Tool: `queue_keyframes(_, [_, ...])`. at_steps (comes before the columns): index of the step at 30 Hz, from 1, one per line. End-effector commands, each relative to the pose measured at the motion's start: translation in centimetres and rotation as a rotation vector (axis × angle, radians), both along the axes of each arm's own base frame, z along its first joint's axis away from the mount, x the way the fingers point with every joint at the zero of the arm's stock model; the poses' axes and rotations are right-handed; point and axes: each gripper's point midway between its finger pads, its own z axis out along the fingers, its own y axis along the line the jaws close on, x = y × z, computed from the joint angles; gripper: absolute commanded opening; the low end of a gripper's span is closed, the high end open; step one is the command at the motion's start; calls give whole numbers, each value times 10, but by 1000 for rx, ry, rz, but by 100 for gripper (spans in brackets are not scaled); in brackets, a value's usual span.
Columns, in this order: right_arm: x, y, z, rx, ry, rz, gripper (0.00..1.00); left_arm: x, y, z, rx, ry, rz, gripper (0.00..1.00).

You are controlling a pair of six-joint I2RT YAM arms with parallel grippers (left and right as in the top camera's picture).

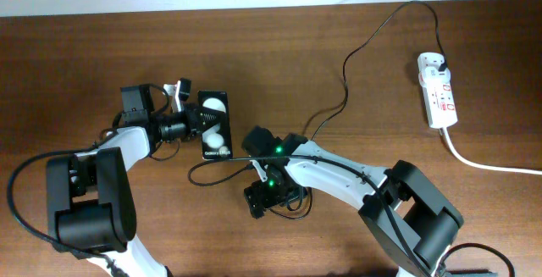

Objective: Plug charger to phone and switch on socket
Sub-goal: 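Lower the right gripper and grasp the USB-C plug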

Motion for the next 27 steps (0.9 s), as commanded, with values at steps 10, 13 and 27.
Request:
queue_keyframes(10, [-2, -5, -17, -39, -3, 20, 88, -1, -1, 16, -23, -32, -10, 0])
queue_keyframes(13, [-2, -5, -17, -39, -3, 20, 88, -1, -1, 16, -23, -32, -10, 0])
queue_keyframes(27, [0, -3, -17, -26, -16, 31, 90, 2, 0, 18, -20, -54, -9, 0])
